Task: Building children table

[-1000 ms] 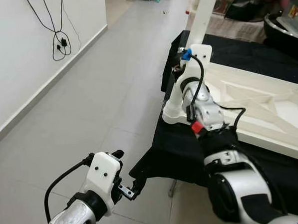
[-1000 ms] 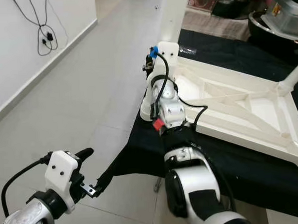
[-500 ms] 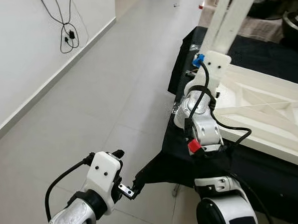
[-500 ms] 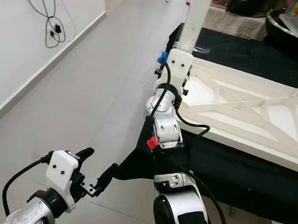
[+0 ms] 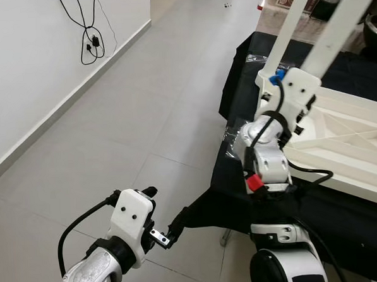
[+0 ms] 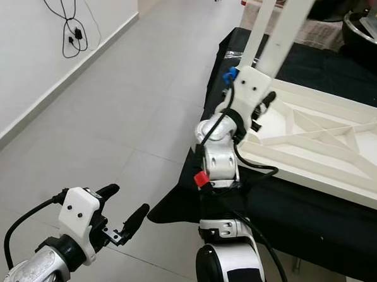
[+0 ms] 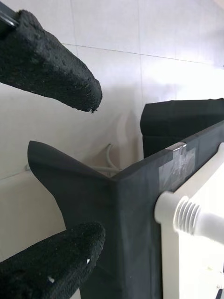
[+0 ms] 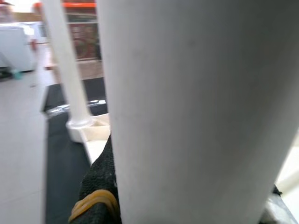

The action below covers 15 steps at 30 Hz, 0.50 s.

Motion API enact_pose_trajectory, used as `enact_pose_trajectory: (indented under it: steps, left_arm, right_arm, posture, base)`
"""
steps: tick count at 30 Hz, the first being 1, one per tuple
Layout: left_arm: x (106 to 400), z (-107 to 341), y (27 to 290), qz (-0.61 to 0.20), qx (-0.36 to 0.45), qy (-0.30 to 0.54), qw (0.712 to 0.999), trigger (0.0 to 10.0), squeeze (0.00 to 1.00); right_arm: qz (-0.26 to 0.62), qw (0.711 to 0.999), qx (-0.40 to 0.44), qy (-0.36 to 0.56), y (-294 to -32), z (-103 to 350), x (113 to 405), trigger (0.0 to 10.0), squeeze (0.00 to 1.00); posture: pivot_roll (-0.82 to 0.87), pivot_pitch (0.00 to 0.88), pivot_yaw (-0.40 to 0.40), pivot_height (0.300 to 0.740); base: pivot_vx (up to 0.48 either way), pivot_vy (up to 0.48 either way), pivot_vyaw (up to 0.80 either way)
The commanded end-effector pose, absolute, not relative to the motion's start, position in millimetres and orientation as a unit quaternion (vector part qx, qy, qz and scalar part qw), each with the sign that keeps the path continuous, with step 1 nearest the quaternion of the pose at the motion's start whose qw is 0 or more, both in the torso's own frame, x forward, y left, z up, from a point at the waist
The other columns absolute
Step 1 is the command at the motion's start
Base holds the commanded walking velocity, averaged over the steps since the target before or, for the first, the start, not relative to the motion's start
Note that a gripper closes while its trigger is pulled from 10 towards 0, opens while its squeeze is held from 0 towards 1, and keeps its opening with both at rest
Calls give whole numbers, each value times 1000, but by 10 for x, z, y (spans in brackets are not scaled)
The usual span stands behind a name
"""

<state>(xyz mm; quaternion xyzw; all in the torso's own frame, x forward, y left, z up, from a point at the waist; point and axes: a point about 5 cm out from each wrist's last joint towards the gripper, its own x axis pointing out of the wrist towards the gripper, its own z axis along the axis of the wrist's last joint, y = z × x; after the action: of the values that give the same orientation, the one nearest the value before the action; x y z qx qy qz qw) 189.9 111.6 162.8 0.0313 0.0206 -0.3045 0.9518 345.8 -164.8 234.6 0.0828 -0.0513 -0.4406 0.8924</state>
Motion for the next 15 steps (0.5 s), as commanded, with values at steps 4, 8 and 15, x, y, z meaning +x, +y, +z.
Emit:
enact_pose_trajectory:
  steps: [4, 8, 15]
  left_arm:
    - [1908, 1628, 1058, -320, 33, 18, 947, 10000, 0]
    - [1857, 1661, 946, -353, 23, 12, 935, 10000, 0]
    - [1768, 1688, 808, -403, 21, 7, 915, 10000, 0]
  right_arm:
    - [-550, 828, 65, 89, -2190, 1674, 3280, 10000, 0]
    - [-578, 809, 62, 87, -2350, 1676, 3230, 10000, 0]
    - [-590, 800, 61, 93, -2417, 1648, 3193, 10000, 0]
  posture:
    - [159, 165, -94, 740]
    - [159, 162, -86, 740]
    - [161, 157, -78, 740]
  base:
    - [0, 0, 0]
    - [0, 0, 0]
    - [0, 0, 0]
